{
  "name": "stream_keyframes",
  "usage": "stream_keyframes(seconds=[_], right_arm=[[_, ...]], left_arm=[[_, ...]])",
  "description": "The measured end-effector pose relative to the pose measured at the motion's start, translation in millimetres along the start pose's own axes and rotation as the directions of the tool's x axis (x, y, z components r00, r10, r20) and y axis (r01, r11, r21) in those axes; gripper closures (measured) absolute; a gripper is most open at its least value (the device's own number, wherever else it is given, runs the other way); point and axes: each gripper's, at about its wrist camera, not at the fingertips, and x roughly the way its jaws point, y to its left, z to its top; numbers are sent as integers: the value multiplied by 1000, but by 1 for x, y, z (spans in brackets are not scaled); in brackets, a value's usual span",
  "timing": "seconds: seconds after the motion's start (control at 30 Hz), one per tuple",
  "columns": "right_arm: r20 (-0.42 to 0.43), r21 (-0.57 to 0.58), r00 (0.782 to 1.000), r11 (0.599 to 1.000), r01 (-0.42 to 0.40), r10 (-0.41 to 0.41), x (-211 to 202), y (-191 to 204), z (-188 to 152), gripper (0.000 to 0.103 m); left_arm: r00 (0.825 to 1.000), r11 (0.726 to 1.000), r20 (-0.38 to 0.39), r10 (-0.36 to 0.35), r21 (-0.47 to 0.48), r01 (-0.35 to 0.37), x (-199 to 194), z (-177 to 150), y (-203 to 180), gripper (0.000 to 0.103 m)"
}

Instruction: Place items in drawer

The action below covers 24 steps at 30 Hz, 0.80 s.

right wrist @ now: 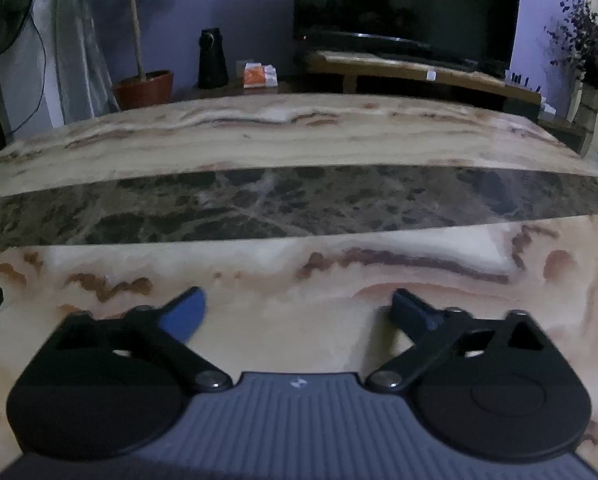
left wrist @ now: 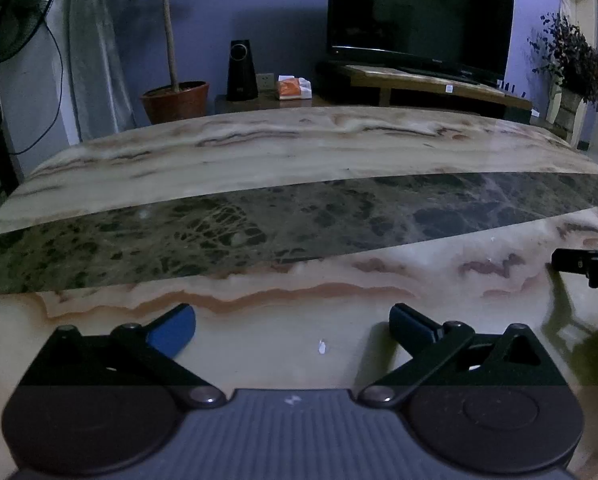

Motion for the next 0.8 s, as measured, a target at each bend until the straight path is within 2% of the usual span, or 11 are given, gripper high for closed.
stream_keyframes(seconds=[0.8], right_arm=[[-2,-1,1000,1000,-3,3,-2,-1,1,0]], left_arm=[[1000,1000,-1,23,-18,-24,3,3,-1,0]])
